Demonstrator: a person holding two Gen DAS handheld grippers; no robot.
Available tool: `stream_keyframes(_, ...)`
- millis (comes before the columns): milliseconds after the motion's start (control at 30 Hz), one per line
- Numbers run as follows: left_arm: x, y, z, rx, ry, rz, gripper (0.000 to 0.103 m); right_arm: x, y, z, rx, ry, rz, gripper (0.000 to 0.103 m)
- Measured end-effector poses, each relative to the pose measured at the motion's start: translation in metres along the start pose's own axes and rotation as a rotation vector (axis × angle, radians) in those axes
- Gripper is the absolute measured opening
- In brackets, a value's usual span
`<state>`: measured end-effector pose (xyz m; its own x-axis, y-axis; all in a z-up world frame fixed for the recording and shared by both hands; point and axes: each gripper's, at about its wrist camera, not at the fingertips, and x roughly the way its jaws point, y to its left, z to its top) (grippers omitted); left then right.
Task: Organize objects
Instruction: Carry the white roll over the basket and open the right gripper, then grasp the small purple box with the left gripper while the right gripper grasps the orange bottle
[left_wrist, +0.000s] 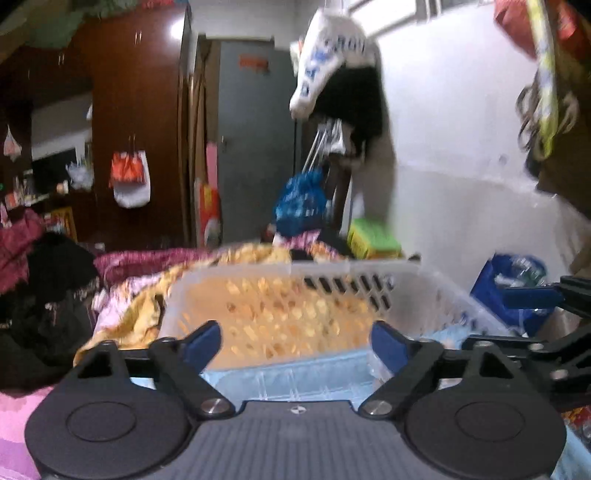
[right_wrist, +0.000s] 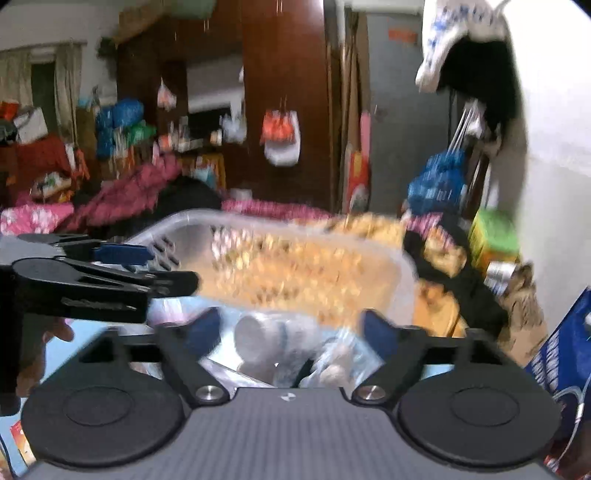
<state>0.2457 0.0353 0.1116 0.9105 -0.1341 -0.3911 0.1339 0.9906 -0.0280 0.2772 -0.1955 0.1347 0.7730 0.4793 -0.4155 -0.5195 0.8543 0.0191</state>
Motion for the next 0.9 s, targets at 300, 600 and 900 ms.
stream_keyframes(300,-0.052,0.009,-0.082,0.01,-0.008,0.04,0.098,-0.08,0.008,-0.119,0.136,-0.169,0.05,0.103)
stream_keyframes(600,-0.021,0.014,-0.101,-0.004,0.091,0.073,0.097,-0.088,0.022,-0.172,0.163,-0.139,0.099,0.102)
stream_keyframes(900,0.002,0.013,-0.098,-0.076,0.172,0.021,0.095,-0.081,0.037,-0.178,0.116,-0.098,0.144,0.088)
